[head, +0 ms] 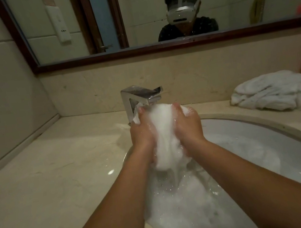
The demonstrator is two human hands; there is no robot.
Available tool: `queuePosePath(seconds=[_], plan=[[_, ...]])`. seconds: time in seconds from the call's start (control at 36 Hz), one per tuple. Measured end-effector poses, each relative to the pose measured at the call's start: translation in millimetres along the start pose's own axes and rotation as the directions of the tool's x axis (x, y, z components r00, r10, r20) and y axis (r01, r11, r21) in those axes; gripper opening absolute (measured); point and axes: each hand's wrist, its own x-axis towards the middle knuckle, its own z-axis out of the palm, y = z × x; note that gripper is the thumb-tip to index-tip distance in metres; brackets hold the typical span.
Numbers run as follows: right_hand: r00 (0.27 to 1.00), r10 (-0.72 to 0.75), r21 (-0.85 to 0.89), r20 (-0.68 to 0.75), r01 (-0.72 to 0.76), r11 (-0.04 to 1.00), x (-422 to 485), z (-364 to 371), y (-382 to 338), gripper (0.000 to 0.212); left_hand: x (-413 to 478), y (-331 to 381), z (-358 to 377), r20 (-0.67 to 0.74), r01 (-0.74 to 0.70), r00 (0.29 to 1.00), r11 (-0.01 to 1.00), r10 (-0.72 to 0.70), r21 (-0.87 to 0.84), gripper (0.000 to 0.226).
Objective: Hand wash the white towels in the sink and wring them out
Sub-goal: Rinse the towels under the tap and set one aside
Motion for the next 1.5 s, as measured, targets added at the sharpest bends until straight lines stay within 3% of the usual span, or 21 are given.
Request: queuePosePath(seconds=[0.06,0.11,0.17,0.22,0.31,0.36,0.42,0.5,0.56,0.64,0.75,0.89,1.03,1.11,1.19,1.31,1.44,1.5], plan=[[1.0,-0.01,0.015,0.014,0.01,1.0,-2,1,-2,0.067,0,2,-2,-0.024,0.037,0.999,0.999,-0.037,0.009,0.066],[0.999,-0.004,0.032,0.038,0.003,0.999,-3,-1,-5,0.053,2,1,-2,-0.037,0.083,0.996,0.996,-0.083,-0.013,0.075],[0.999,0.016,-0.014,0.05,-0.016,1.0,-5,-3,-7,0.043,2,0,-3,-0.023,0.111,0.993,0.993,-0.112,-0.043,0.079],[0.999,0.025,-0.09,0.041,-0.021,0.996,-10,-4,-10,0.047,-1,0,-5,-0.017,0.117,0.993,0.989,-0.119,-0.093,0.08],[0.991,-0.136,-0.294,0.013,0.134,0.946,-13,-11,-10,0.054,-2,-3,-7,-0.01,0.124,0.992,0.979,-0.128,-0.162,0.082],[0.979,-0.195,-0.361,0.059,0.203,0.91,-13,-17,-8,0.045,-8,0,-8,-0.004,0.117,0.993,0.976,-0.12,-0.182,0.066],[0.988,-0.062,-0.3,0.143,0.103,0.949,-15,-20,-4,0.051,-10,0,-11,-0.003,0.133,0.991,0.966,-0.137,-0.221,0.059],[0.927,0.238,-0.07,0.29,-0.228,0.971,-14,-22,3,0.096,-10,-2,-13,0.074,0.159,0.987,0.934,-0.143,-0.32,0.068],[0.887,0.261,0.018,0.381,-0.289,0.957,-8,-24,6,0.104,-3,-9,-11,0.155,0.187,0.978,0.921,-0.141,-0.341,0.082],[0.872,0.149,0.089,0.466,-0.214,0.973,-6,-25,6,0.098,3,-15,-7,0.179,0.167,0.977,0.942,-0.118,-0.292,0.092],[0.932,0.106,0.072,0.346,-0.139,0.988,-8,-21,9,0.06,-3,-11,-5,0.119,0.109,0.989,0.967,-0.083,-0.232,0.097],[0.975,0.017,-0.011,0.221,-0.015,1.0,-14,-10,6,0.041,-11,-5,-4,0.002,0.045,0.999,0.976,-0.046,-0.213,0.057],[0.995,0.04,0.019,0.095,-0.042,0.999,-15,-4,-3,0.047,-4,-7,-4,-0.007,0.047,0.999,0.972,-0.05,-0.229,0.04],[0.999,0.045,0.049,0.024,-0.047,0.998,-14,-2,-5,0.065,-3,-3,-4,-0.036,0.014,0.999,0.987,-0.02,-0.162,0.036],[1.0,0.019,0.046,0.018,-0.019,0.999,-12,-4,-8,0.054,-5,2,-4,-0.065,-0.046,0.997,0.995,0.04,-0.086,0.056],[0.998,0.005,0.037,0.065,-0.008,0.999,-13,-9,-5,0.042,-9,2,-4,-0.069,0.006,0.998,0.999,-0.009,-0.039,0.077],[0.996,-0.013,0.063,0.092,0.007,0.998,-15,-18,-3,0.039,-13,-2,-2,0.026,0.027,0.999,0.995,-0.024,-0.094,0.093],[0.995,-0.042,0.077,0.091,0.035,0.996,-14,-24,-4,0.037,-9,-8,0,0.037,0.03,0.999,0.992,-0.026,-0.126,0.111]])
